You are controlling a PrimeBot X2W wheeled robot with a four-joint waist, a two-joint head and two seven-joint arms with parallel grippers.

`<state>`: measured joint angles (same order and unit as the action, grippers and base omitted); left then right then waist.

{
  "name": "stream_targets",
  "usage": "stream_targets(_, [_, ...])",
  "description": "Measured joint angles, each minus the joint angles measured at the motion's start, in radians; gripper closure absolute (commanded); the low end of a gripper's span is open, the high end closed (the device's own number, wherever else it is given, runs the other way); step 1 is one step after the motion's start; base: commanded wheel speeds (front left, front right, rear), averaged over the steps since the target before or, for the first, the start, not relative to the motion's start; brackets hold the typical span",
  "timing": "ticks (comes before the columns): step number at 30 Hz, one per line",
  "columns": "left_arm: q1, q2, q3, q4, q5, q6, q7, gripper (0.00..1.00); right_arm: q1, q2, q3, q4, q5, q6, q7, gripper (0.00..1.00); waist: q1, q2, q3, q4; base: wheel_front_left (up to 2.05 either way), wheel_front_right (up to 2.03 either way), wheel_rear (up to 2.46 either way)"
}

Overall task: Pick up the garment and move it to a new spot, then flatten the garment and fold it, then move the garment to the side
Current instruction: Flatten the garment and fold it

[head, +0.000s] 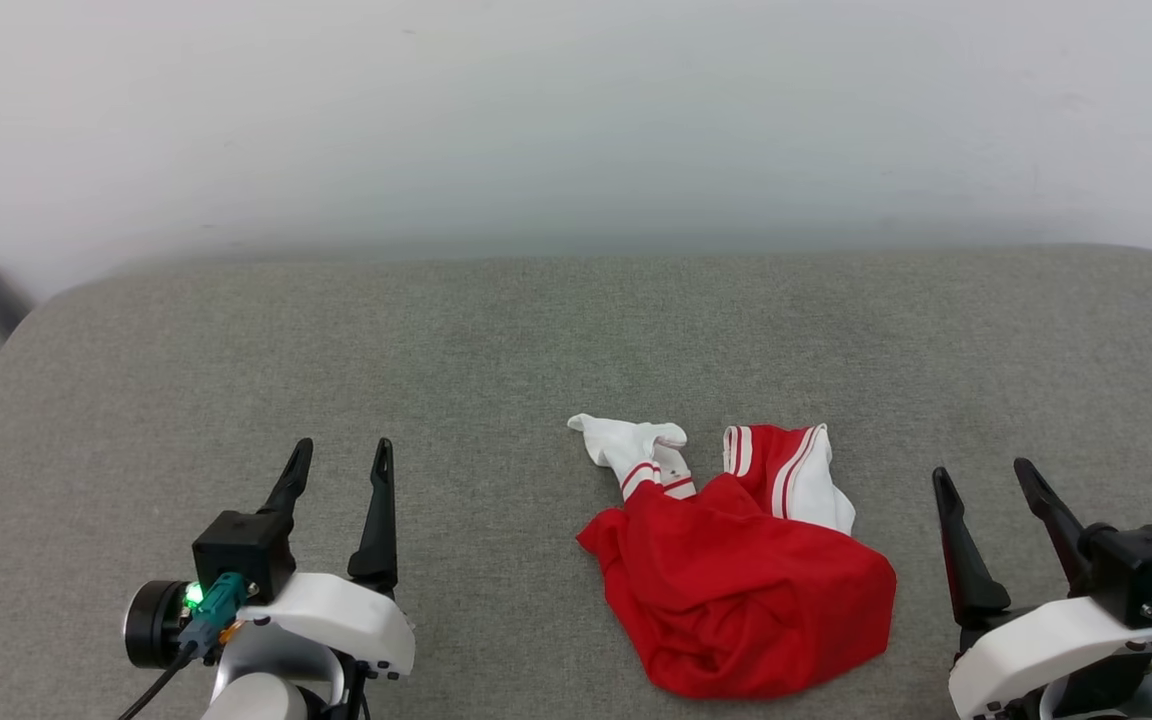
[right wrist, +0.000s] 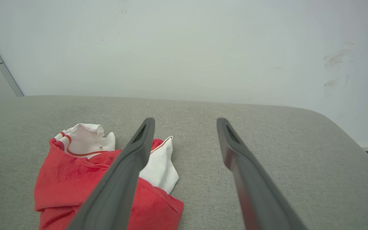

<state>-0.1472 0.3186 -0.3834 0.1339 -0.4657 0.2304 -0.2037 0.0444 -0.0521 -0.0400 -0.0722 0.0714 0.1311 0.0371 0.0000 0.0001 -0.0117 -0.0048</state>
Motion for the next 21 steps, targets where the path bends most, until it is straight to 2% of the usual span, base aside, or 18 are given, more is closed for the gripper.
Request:
stream_targets(3, [-0.001,0.002,0.0,-0.003,-0.003,0.002,0.008,0.0,-0.001,0.0,0.001,0.001,0.0,0.0,0.0,0.0,0.0,0.0,0.004,-0.001,0.0,0.0,0.0])
stream_targets(6, [-0.027,0.001,-0.017,-0.008,-0.007,-0.017,0.03,0.0,-0.005,0.0,0.001,0.005,0.002,0.0,-0.001,0.0,0.0,0.0,0.009,-0.003,0.0,0.0,0.0])
stream_targets(10, [-0.14,-0.008,-0.063,-0.011,-0.014,-0.077,0.114,0.0,-0.022,0.0,0.003,0.006,0.005,0.0,-0.007,0.0,0.0,0.0,0.029,-0.009,0.0,0.0,0.0])
stream_targets(14, [-0.28,-0.033,-0.122,0.016,-0.03,-0.143,0.245,0.0,-0.037,0.0,0.005,0.011,0.008,0.0,-0.02,0.0,0.0,0.0,0.053,-0.026,0.0,0.0,0.0])
stream_targets(21, [-0.466,-0.099,-0.224,0.182,-0.074,-0.245,0.499,0.0,-0.055,0.0,0.008,0.04,0.026,0.0,-0.04,0.0,0.0,0.0,0.103,-0.072,0.0,0.0,0.0])
